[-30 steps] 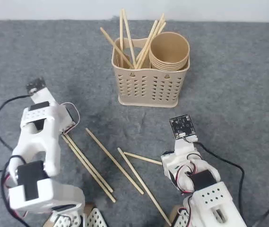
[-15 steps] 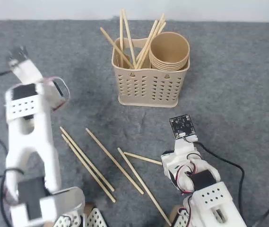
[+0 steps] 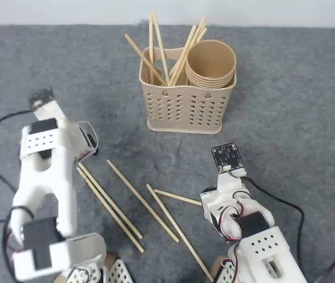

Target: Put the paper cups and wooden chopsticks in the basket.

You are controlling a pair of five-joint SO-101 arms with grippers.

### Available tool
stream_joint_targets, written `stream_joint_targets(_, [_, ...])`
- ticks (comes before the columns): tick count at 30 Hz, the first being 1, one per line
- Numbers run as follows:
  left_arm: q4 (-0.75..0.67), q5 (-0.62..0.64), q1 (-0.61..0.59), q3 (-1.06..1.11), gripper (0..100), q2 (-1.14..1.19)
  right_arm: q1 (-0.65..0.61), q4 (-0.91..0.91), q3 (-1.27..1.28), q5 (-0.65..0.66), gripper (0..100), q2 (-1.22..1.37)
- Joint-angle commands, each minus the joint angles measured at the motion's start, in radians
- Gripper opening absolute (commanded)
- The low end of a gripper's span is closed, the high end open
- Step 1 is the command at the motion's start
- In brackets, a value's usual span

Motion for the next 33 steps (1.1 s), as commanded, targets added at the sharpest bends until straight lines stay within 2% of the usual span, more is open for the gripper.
stream_joint_targets(1, [-0.089,0.011,0.008,0.015,16,0.054,0.016,-0.015,-0.005,0.014,0.8,-0.019])
stream_joint_targets(5, [-0.157,0.011,0.006,0.015,14,0.153,0.016,-0.013,-0.005,0.014,0.8,-0.019])
stream_joint_targets(8, [-0.141,0.012,0.005,-0.004,13,0.166,0.016,-0.013,-0.005,0.014,0.8,-0.019])
stream_joint_targets(13, [-0.132,0.006,0.003,-0.002,6,0.166,0.016,-0.013,-0.005,0.014,0.8,-0.019])
stream_joint_targets(21, [-0.123,0.003,0.012,-0.008,5,0.17,0.016,-0.013,-0.006,0.015,0.8,-0.019])
stream_joint_targets(27, [-0.16,0.006,0.069,-0.012,1,0.166,0.016,-0.013,-0.005,0.087,0.8,-0.019])
stream_joint_targets(33, [-0.133,0.011,0.089,-0.131,1,0.164,0.018,-0.013,-0.005,0.091,0.8,-0.019])
